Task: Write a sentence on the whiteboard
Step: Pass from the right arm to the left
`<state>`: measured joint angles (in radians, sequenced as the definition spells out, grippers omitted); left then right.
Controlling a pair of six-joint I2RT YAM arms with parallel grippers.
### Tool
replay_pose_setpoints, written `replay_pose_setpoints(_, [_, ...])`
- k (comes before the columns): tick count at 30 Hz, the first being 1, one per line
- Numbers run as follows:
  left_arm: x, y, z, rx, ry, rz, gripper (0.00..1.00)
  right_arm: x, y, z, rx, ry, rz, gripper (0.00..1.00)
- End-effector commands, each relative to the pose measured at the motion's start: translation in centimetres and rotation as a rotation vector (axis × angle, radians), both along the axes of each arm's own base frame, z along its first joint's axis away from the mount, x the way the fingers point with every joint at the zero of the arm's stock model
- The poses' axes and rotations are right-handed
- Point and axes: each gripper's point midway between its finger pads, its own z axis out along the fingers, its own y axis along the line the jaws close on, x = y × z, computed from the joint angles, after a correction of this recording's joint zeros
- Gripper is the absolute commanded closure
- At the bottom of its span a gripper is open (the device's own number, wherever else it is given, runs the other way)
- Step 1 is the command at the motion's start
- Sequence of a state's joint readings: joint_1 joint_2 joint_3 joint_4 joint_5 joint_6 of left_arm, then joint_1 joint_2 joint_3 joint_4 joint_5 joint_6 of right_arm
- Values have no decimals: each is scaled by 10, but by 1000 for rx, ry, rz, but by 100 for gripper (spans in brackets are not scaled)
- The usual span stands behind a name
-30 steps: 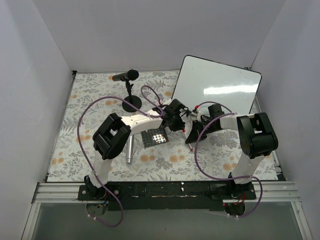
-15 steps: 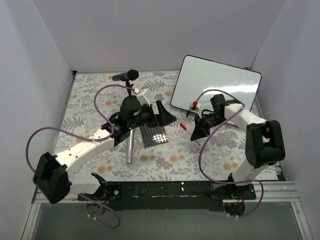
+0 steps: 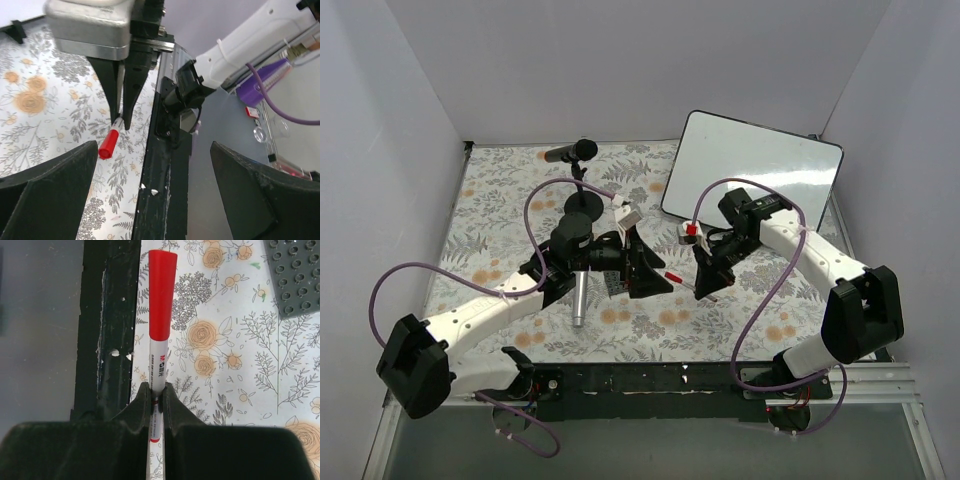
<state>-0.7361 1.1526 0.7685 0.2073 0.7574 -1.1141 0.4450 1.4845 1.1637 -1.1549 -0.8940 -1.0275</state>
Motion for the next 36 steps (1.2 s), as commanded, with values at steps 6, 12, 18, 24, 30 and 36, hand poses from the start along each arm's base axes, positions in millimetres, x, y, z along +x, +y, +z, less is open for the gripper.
replay_pose_setpoints(6, [-19, -15, -17, 15, -49, -125, 13, -11, 11, 22, 39, -14, 69, 99])
replay_pose_setpoints(12, [-10, -19, -35, 86, -18, -113, 30, -15, 12, 23, 46, -4, 77, 99])
replay_pose_setpoints(18, [-10, -21, -40, 99, -8, -125, 46, -15, 12, 22, 45, 3, 80, 99])
replay_pose_setpoints(24, [-9, -22, -37, 91, -13, -118, 46, -17, 13, 19, 39, 17, 83, 99])
replay_pose_setpoints(30, [-6, -23, -35, 81, -26, -105, 53, -18, 13, 16, 34, 25, 86, 99])
replay_pose_setpoints(36, [-4, -25, -33, 70, -23, -99, 57, -19, 13, 13, 22, 34, 89, 99])
